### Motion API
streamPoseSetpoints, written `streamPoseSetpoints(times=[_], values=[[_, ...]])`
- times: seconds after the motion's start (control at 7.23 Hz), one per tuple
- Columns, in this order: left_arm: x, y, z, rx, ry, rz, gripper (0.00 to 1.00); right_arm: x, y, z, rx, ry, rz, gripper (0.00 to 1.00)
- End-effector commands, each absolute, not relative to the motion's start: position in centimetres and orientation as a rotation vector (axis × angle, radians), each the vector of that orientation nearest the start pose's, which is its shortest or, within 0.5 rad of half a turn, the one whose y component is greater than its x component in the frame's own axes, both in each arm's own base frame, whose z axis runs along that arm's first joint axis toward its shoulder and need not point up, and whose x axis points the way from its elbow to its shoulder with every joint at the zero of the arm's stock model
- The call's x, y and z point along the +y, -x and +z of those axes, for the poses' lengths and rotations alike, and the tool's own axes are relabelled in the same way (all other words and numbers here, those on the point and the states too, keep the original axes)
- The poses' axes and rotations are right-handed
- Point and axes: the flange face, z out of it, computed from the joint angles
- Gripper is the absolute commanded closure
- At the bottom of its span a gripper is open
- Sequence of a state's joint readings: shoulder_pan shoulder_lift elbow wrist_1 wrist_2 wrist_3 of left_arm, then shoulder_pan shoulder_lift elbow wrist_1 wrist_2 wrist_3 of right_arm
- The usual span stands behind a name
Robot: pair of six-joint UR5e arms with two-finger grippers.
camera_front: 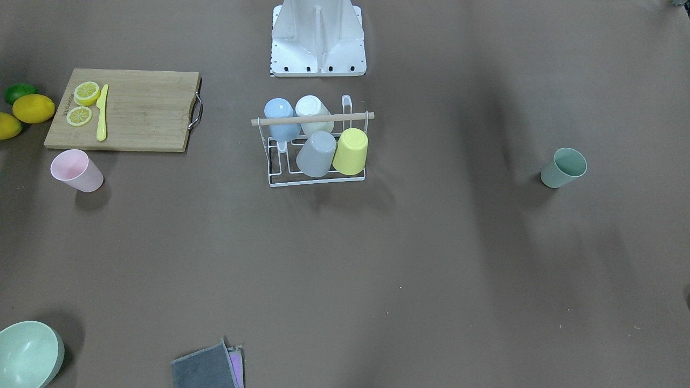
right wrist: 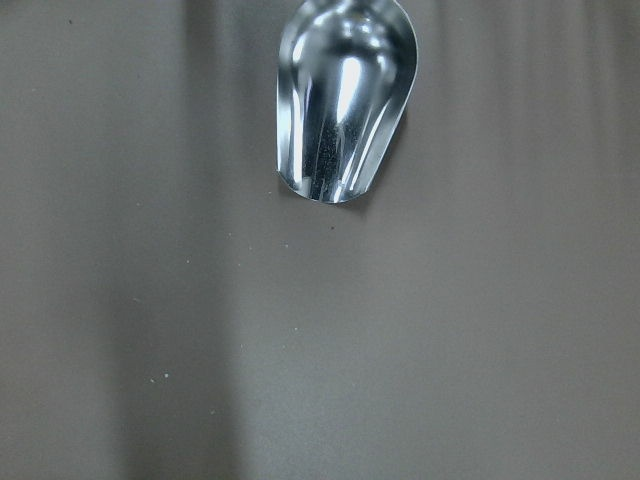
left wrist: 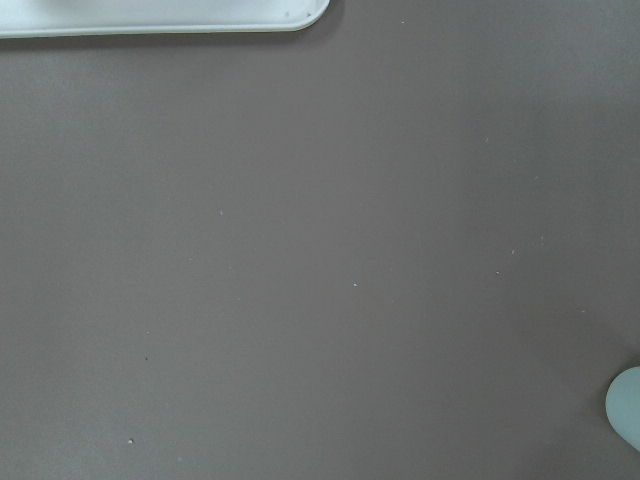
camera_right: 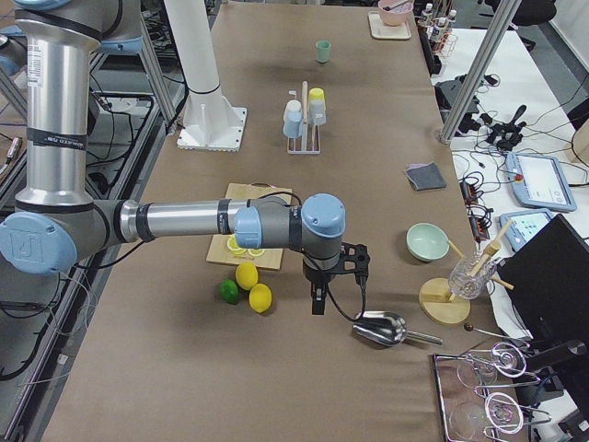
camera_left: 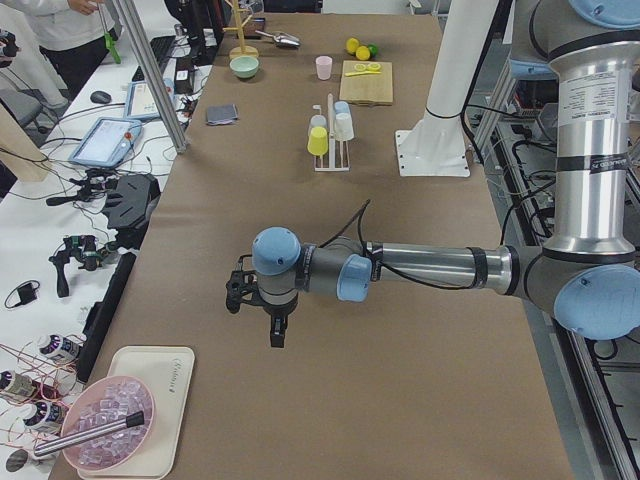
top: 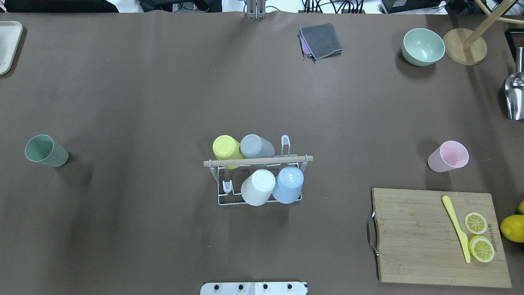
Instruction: Place cup on cup holder
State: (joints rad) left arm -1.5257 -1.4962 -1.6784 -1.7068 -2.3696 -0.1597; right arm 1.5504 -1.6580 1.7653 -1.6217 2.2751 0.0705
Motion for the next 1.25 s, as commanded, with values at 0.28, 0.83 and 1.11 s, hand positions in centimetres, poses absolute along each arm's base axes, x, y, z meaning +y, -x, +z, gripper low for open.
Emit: streamPoseSetpoints(times=[0.28,0.83,1.11], values=[[-47.2,4.0,62.6,0.808,-0.074,-0.041,0.03,-51.6,-2.6,55.7,-0.704,0.025,-0.021,0.01],[-47.2,4.0,62.7,0.808,-0.073,-0.042,0.03,-54.3,5.4,53.5,-0.716,0.108,-0.006,0.01],[-47.2,3.9,62.6,0.809,-0.075,-0.039,0.03,-56.3,7.5,54.4,-0.758,0.162,-0.012,0.02]])
